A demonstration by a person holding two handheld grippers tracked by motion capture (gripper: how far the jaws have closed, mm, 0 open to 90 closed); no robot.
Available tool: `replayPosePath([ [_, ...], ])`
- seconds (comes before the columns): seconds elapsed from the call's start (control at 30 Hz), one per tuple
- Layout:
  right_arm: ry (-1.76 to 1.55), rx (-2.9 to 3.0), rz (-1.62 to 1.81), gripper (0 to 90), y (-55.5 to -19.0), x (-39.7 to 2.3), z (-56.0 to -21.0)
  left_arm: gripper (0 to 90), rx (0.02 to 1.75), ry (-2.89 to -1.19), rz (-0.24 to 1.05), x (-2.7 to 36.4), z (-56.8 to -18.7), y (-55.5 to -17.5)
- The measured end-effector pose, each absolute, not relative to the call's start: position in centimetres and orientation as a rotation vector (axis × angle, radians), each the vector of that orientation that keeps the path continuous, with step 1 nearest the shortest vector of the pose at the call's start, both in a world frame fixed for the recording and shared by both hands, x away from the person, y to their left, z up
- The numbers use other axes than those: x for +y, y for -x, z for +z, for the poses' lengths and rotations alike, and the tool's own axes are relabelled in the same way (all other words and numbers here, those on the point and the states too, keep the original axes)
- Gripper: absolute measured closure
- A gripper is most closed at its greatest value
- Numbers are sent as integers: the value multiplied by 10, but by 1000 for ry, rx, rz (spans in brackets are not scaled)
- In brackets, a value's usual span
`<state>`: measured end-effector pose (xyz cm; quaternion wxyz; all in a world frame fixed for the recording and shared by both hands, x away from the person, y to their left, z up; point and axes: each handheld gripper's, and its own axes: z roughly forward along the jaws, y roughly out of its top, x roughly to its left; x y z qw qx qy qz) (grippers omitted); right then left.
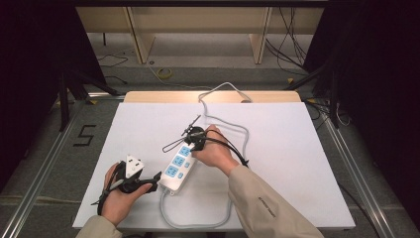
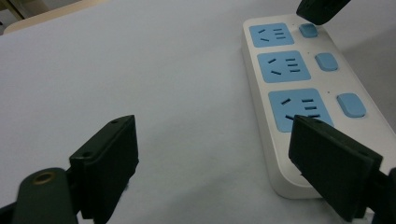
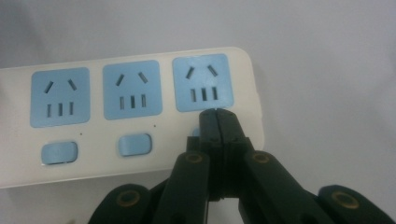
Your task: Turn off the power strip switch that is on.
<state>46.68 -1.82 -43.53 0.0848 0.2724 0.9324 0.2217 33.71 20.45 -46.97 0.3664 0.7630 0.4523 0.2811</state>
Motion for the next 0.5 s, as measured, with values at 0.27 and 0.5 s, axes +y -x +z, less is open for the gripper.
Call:
replayPosePath([
  [0.27, -815, 2757, 723, 831, -466, -42, -425, 156, 1162, -1965, 720, 204, -471, -337],
  [0.5, -843, 2730, 769, 750, -459, -67, -421, 156, 1162, -1969, 718, 204, -471, -337],
])
